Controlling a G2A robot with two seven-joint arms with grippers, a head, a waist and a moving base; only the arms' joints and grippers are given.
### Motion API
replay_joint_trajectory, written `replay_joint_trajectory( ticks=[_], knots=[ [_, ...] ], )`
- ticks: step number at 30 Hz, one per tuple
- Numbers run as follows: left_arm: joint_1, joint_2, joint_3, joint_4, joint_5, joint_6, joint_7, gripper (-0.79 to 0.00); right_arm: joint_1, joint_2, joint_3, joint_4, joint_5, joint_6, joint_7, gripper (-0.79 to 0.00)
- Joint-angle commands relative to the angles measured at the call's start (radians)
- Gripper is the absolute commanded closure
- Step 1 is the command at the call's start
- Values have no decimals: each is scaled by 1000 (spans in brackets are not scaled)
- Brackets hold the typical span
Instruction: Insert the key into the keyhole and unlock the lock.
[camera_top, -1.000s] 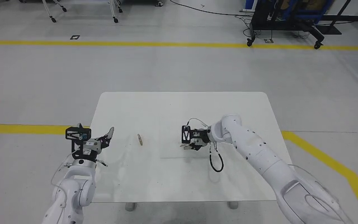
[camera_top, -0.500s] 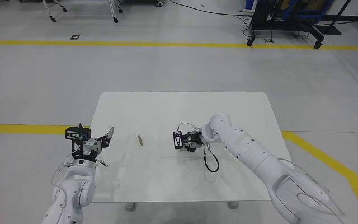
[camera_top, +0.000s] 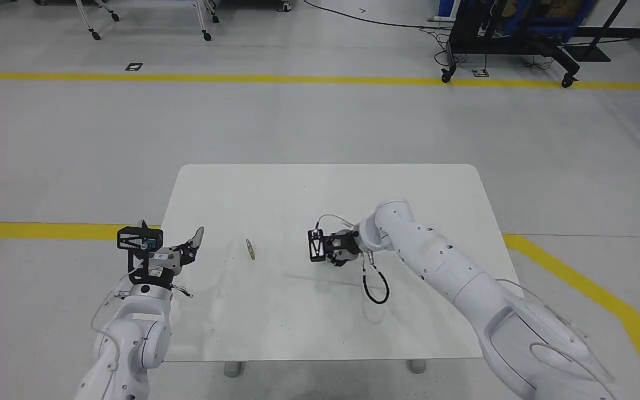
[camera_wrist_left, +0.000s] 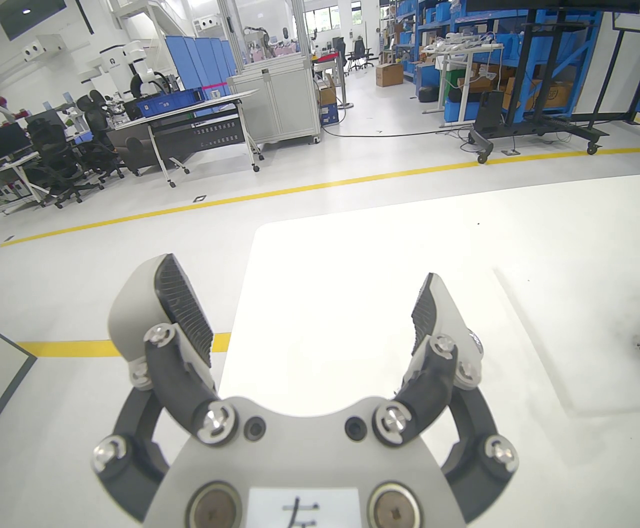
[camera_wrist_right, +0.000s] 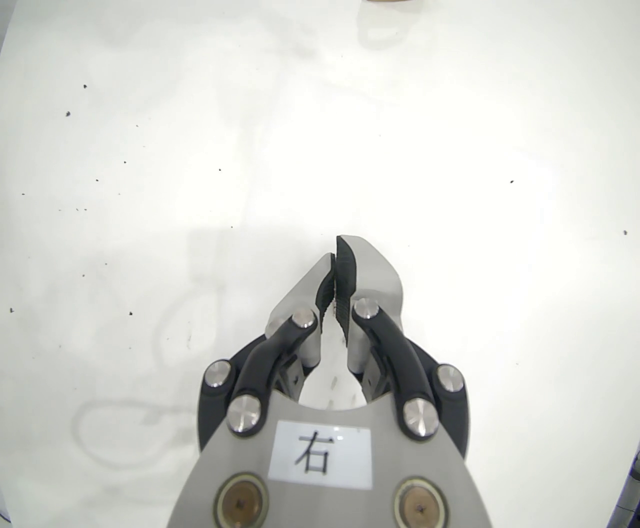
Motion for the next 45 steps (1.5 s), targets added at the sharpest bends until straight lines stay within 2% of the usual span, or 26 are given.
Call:
replay_joint_trajectory(
  ticks=[1,9,22,26,28,31,34,39,45],
  knots=[
    [0,0,0,0,0,0,0,-785,-5,7,9,-15,-10,0,-13,0],
    [0,0,0,0,0,0,0,-785,-43,44,62,-67,-32,-8,-63,0],
    [0,0,5,-3,16,-2,-4,-785,-44,45,64,-67,-31,-8,-64,0],
    [-27,-1,90,-47,79,-95,-80,-785,-44,45,64,-67,-31,-8,-64,0],
    [-70,-1,141,-61,92,-175,-157,-785,-44,45,64,-67,-31,-8,-64,0],
    [-150,-6,238,-53,188,-218,-241,-785,-44,45,64,-67,-31,-8,-64,0],
    [-236,-21,331,-2,208,-196,-280,-785,-44,45,64,-67,-31,-8,-64,0],
    [-368,-47,470,135,272,-179,-345,-785,-44,45,64,-67,-31,-8,-64,0],
    [-467,-80,589,289,368,-62,-413,-785,-44,45,64,-67,-31,-8,-64,0]
  ],
)
